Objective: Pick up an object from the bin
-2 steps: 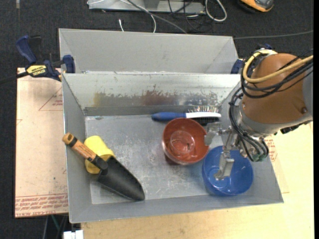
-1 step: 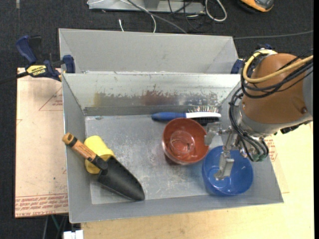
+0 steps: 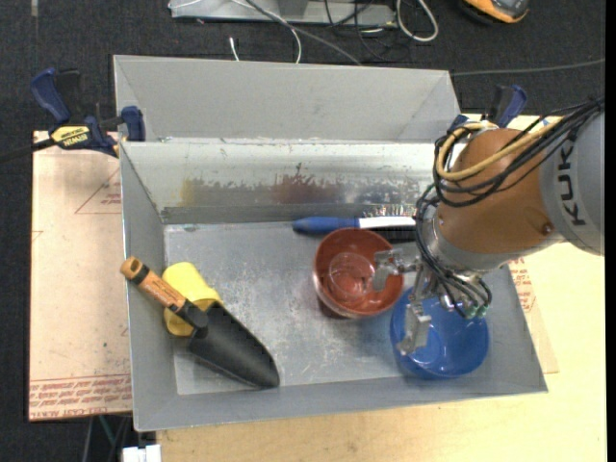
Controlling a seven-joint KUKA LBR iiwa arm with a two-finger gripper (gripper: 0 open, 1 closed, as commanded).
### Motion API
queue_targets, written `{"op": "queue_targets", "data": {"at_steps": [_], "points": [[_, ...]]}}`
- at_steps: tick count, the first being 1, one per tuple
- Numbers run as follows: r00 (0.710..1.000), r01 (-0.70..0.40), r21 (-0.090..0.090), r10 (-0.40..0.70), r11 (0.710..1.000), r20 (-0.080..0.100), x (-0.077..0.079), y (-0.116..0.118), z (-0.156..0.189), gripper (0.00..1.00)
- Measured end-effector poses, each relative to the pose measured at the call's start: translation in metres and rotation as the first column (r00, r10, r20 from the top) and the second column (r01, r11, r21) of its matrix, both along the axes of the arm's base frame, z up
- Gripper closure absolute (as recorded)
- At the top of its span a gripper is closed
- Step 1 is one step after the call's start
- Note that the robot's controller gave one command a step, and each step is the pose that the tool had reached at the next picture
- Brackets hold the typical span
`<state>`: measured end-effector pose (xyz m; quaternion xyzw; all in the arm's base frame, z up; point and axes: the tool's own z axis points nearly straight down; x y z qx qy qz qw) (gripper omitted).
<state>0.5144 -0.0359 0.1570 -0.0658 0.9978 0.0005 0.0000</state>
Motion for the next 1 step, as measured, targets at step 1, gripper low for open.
{"op": "queue_targets", "data": {"at_steps": [1], "points": [[1.0,0.018,0.0,-0.018,1.0,0.008,-0.0029,-0.0036,-0.0079,0.0]]}}
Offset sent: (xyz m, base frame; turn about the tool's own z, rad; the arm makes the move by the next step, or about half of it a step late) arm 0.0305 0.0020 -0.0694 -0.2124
